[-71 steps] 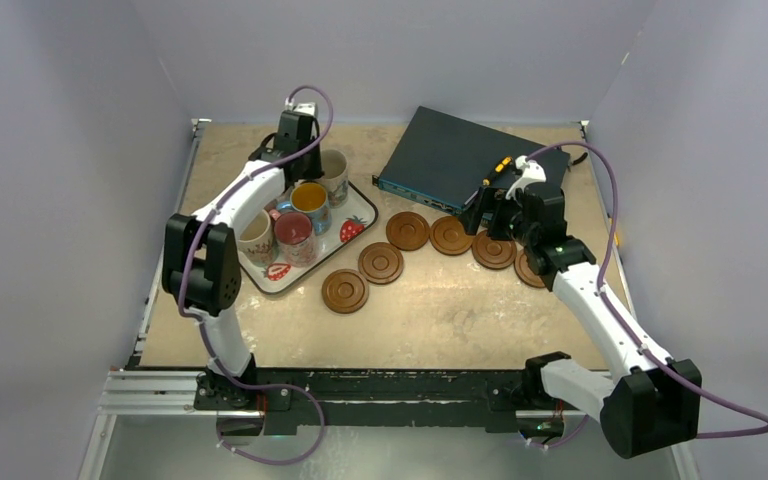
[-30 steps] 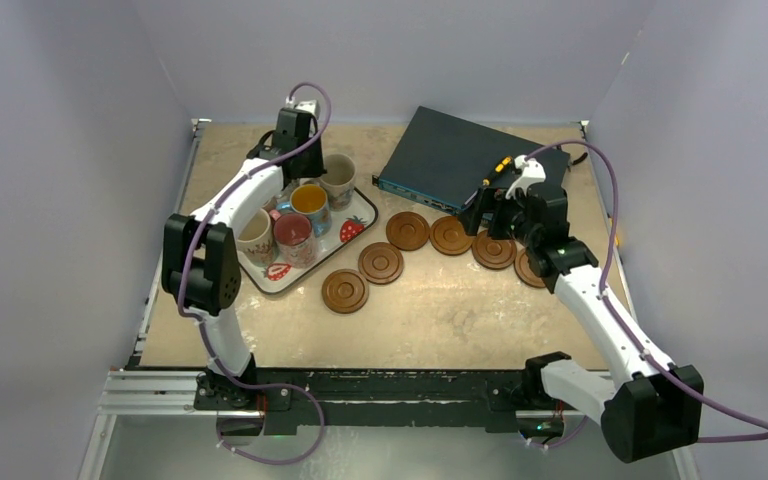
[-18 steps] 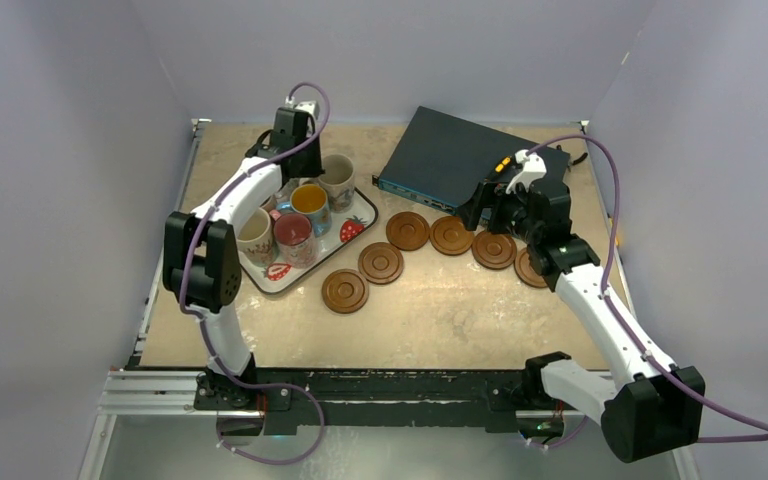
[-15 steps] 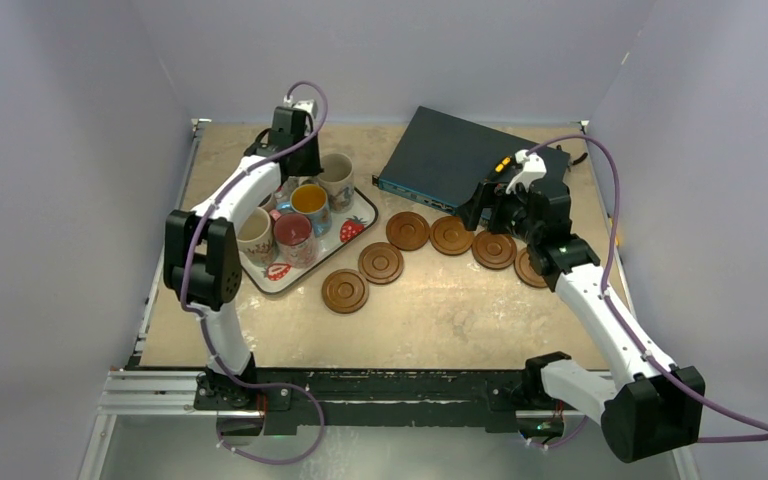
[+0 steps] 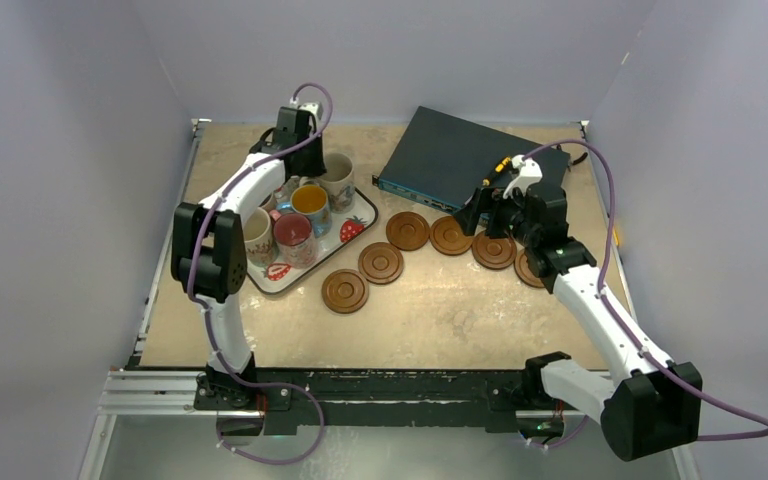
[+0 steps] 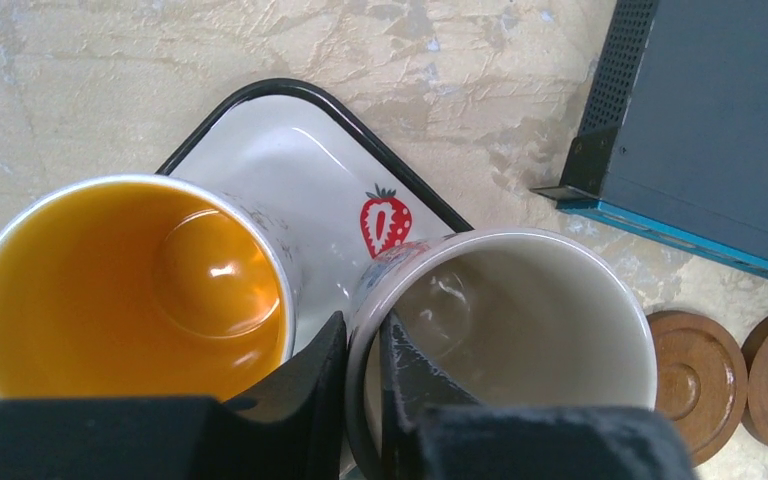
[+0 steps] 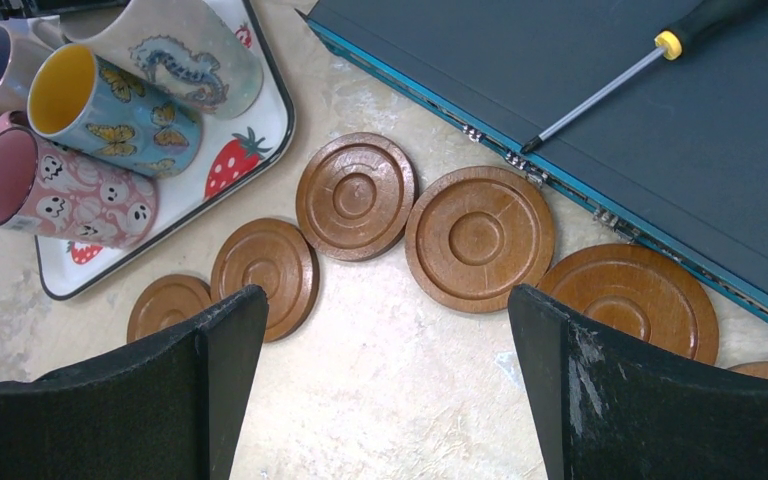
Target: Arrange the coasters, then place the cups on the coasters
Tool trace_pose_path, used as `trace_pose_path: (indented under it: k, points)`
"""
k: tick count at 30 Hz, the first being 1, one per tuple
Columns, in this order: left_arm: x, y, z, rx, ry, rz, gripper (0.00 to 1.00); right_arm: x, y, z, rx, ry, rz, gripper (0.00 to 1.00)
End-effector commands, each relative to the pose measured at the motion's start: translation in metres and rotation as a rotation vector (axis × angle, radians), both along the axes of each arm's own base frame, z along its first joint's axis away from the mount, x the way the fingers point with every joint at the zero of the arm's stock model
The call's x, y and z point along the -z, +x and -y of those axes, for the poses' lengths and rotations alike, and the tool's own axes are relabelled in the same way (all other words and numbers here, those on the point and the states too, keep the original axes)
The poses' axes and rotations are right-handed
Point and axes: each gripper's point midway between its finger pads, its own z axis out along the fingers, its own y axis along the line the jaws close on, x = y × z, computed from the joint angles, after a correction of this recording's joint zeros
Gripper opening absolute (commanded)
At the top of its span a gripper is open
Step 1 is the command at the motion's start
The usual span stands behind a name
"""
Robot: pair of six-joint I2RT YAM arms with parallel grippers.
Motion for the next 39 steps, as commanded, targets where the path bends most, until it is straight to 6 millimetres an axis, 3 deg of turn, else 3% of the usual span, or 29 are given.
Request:
trace_pose_path:
  k: [1, 2, 6, 16, 20, 26, 32, 37, 39]
  points:
    - [-0.004, 0.009, 0.008, 0.031, -0.014, 0.027, 0.05, -0.005, 0.002, -0.006, -0.023, 0.015, 0.029, 0.93]
    - [-0.003, 0.009, 0.008, 0.032, -0.013, 0.025, 0.0, -0.005, 0.001, -0.005, -0.023, 0.015, 0.028, 0.93]
    - [-0.01, 0.009, 0.009, 0.025, -0.028, 0.037, 0.0, -0.006, 0.001, -0.004, -0.014, 0.014, 0.031, 0.93]
    - [-0.081, 0.004, 0.013, -0.012, -0.133, 0.209, 0.0, -0.021, -0.001, 0.006, 0.04, 0.004, 0.068, 0.93]
    - [-0.099, 0.002, 0.009, -0.034, -0.146, 0.256, 0.0, -0.025, -0.002, 0.008, 0.051, 0.004, 0.078, 0.93]
    - [-0.108, 0.001, 0.006, -0.044, -0.142, 0.28, 0.0, -0.027, -0.004, 0.013, 0.069, -0.007, 0.082, 0.93]
    - [-0.13, 0.0, 0.012, -0.025, -0.169, 0.318, 0.0, -0.027, -0.005, 0.014, 0.069, -0.016, 0.082, 0.94]
    - [-0.117, 0.001, -0.003, -0.059, -0.091, 0.278, 0.0, -0.026, -0.008, 0.015, 0.068, -0.027, 0.08, 0.94]
    - [-0.107, 0.002, -0.014, -0.093, -0.053, 0.238, 0.13, -0.024, -0.01, 0.017, 0.073, -0.032, 0.077, 0.94]
